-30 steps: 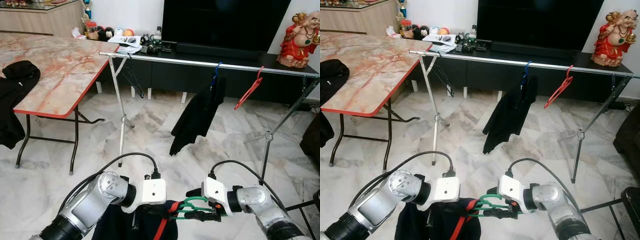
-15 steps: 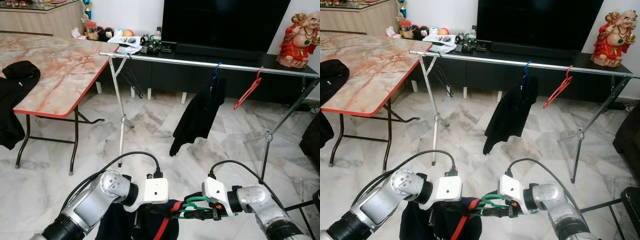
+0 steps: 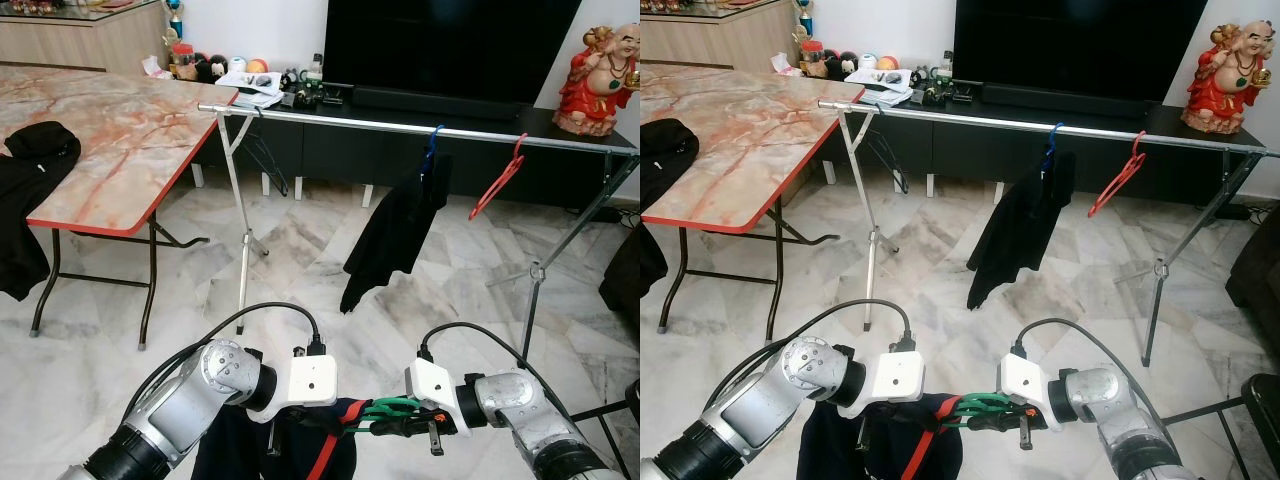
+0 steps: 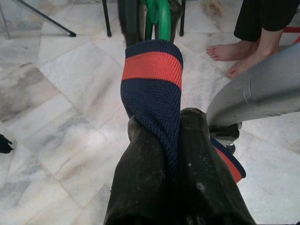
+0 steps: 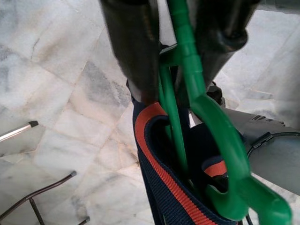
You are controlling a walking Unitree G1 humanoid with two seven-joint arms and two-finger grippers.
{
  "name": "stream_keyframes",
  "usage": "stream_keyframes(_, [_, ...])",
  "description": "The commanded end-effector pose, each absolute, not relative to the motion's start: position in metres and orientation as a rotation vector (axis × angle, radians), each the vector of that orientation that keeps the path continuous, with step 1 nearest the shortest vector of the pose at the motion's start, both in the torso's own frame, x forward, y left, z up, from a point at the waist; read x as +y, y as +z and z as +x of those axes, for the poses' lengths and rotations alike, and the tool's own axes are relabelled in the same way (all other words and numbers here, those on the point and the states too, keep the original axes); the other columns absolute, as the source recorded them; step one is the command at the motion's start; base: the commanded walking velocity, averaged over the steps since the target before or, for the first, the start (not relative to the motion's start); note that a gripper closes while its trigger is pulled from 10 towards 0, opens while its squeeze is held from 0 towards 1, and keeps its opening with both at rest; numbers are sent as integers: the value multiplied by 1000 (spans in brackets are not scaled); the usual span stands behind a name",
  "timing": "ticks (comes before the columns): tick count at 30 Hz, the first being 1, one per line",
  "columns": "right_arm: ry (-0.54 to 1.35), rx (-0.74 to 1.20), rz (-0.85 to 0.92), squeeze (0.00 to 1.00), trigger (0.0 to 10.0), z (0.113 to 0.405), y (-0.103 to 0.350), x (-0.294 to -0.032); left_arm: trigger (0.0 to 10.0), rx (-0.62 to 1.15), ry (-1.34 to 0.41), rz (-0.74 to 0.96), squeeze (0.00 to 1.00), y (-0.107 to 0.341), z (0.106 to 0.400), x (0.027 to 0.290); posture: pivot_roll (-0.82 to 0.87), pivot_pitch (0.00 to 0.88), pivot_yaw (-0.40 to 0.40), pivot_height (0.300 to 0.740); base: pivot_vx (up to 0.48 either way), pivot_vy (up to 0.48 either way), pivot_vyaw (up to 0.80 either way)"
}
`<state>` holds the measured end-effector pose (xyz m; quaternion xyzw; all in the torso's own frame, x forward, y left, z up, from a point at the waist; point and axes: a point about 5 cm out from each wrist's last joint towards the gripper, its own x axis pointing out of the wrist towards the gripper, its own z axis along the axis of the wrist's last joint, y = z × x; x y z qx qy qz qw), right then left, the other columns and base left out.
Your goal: Hang hanger
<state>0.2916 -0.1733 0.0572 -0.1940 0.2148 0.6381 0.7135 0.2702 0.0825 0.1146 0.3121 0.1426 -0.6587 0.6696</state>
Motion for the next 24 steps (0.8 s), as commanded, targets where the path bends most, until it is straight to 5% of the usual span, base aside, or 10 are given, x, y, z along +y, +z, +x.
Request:
stream_keyframes(1, [1414, 474, -438, 0, 0, 294, 60, -175, 10000, 292, -1487, 733, 0, 122, 274, 79, 42, 15, -78, 740, 0, 0, 0])
stream_keyframes(20, [1414, 480, -423, 0, 0, 290, 55, -172, 10000, 257, -1452, 731, 0, 128, 285, 76, 43, 15, -77, 740, 0, 0, 0])
stream_keyframes(21, [1413, 480, -422, 0, 0, 290, 55, -172, 10000, 256, -1456, 722, 1000, 129, 285, 76, 43, 15, -77, 740, 0, 0, 0])
stream_keyframes(24, [1398, 471, -425, 0, 0, 291, 55, -172, 10000, 256, -1464, 717, 1000, 130, 284, 76, 42, 13, -76, 740, 0, 0, 0])
